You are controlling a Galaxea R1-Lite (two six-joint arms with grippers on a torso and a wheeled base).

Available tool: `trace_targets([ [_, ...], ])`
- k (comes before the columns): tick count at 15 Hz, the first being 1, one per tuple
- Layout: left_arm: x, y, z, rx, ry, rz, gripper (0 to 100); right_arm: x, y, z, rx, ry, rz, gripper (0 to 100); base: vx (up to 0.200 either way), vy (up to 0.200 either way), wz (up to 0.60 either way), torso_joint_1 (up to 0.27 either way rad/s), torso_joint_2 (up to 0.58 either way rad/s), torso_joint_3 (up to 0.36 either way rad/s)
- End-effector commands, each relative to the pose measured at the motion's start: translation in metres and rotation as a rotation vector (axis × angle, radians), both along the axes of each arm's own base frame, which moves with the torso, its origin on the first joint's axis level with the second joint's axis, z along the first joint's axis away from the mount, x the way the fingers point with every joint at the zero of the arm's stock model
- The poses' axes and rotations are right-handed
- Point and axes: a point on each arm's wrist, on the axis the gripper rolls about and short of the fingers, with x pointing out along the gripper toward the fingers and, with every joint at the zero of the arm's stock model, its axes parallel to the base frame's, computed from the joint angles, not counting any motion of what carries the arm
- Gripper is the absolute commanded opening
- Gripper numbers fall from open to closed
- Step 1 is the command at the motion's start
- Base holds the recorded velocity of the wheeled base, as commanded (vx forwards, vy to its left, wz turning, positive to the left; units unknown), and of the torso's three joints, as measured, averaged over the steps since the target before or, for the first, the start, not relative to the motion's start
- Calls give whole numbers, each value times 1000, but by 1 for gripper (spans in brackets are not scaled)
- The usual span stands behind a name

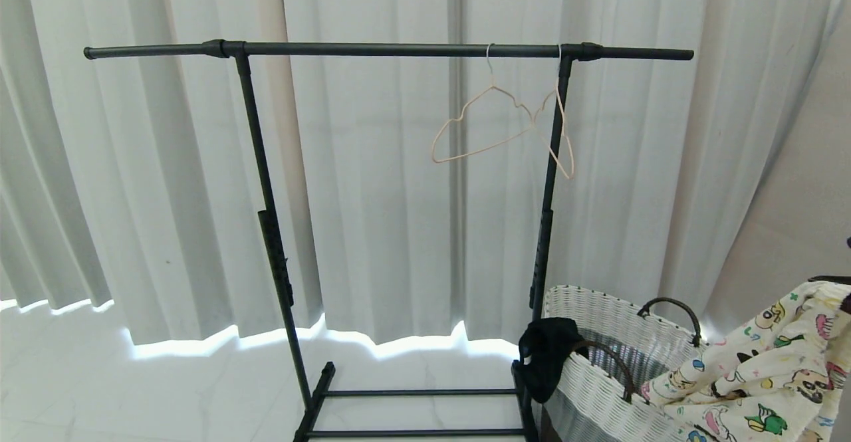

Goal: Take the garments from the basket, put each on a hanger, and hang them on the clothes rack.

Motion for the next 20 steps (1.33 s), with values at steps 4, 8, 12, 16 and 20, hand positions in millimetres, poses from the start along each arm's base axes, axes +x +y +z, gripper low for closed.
trace_targets([
  [4,0,0,0,8,2,1,100,19,42,8,130,70,148,0,0,0,0,0,0,0],
  [8,0,0,0,75,0,-12,100,26,83,6,242,172,236,0,0,0,0,0,0,0],
  [12,-4,-2,32,65,-70,-116,100,36,116,9,296,217,284,0,0,0,0,0,0,0],
  [16,31,-7,139,37,-25,-341,100,47,158,23,356,207,356,0,0,0,0,0,0,0],
  [20,94,-31,197,-46,88,-588,100,65,209,39,395,167,433,0,0,0,0,0,0,0],
])
